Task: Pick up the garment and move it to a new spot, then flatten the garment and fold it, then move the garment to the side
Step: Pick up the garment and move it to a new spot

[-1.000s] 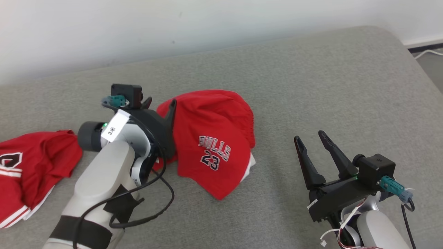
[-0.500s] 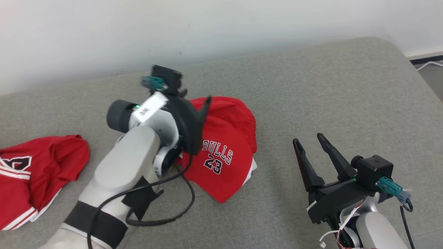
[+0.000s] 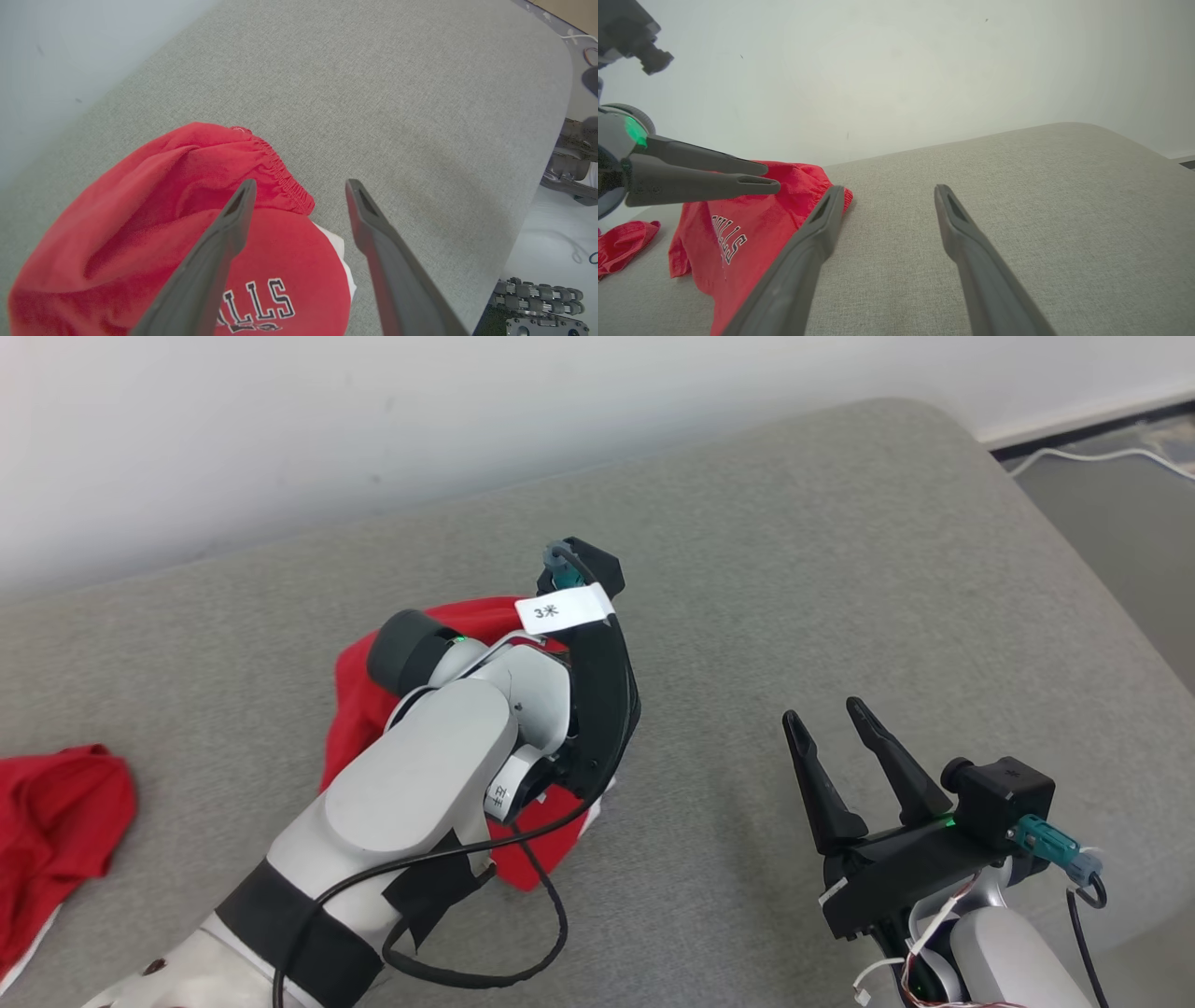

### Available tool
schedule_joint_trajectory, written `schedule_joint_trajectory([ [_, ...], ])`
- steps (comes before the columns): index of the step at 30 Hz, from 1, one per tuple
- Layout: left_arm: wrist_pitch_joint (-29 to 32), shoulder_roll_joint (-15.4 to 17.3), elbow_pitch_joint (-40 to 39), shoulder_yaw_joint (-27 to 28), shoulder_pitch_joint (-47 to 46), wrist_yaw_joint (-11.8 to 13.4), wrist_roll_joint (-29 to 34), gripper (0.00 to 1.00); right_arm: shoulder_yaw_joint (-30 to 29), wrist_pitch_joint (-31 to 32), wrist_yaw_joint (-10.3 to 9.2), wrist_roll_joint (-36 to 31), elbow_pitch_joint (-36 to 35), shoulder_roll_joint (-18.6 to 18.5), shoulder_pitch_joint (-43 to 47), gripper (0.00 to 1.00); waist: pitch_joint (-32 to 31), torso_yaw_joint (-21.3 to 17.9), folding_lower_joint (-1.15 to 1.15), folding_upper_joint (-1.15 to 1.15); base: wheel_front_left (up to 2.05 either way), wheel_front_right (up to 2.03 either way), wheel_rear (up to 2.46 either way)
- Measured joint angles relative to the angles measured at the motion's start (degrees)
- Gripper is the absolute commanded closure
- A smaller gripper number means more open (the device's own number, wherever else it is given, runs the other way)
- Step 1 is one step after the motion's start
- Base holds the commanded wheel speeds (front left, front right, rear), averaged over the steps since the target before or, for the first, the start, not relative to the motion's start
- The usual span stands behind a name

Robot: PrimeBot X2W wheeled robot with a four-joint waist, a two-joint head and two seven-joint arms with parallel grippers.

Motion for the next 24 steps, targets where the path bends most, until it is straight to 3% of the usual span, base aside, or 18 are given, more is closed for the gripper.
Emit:
schedule_joint_trajectory([
  [9,1.97,1.85,4.54,-2.29,-0.54,2.27,2.53,0.0,0.41,-1.8,0.0,1.32,1.75,-0.01,-0.87,0.0,2.09,-4.26,0.0,0.0,0.0,0.0,0.0],
  [17,5.35,4.59,7.94,-5.06,0.24,2.46,3.93,0.0,0.2,-2.58,0.0,1.42,2.66,0.01,-1.76,0.0,4.27,-3.3,0.0,0.0,0.0,0.0,0.0],
  [18,5.45,4.72,8.05,-5.22,0.28,2.43,3.93,0.5,0.38,-2.6,0.0,1.48,2.67,0.02,-1.95,0.0,4.35,-3.01,0.0,0.0,0.0,0.0,0.0],
  [19,5.44,4.82,8.15,-5.22,0.43,2.37,3.92,0.87,0.55,-2.63,0.0,1.55,2.71,0.02,-2.04,0.0,4.43,-2.75,0.0,0.0,0.0,0.0,0.0],
  [20,5.61,4.91,8.35,-5.28,0.66,2.3,3.86,1.0,0.67,-2.65,0.0,1.65,2.78,0.02,-2.07,0.0,4.51,-2.5,0.0,0.0,0.0,0.0,0.0],
  [24,4.93,4.91,8.38,-5.31,1.24,1.87,3.45,1.0,0.68,-2.71,0.0,1.7,2.96,0.02,-2.27,0.0,4.56,-1.73,0.0,0.0,0.0,0.0,0.0],
])
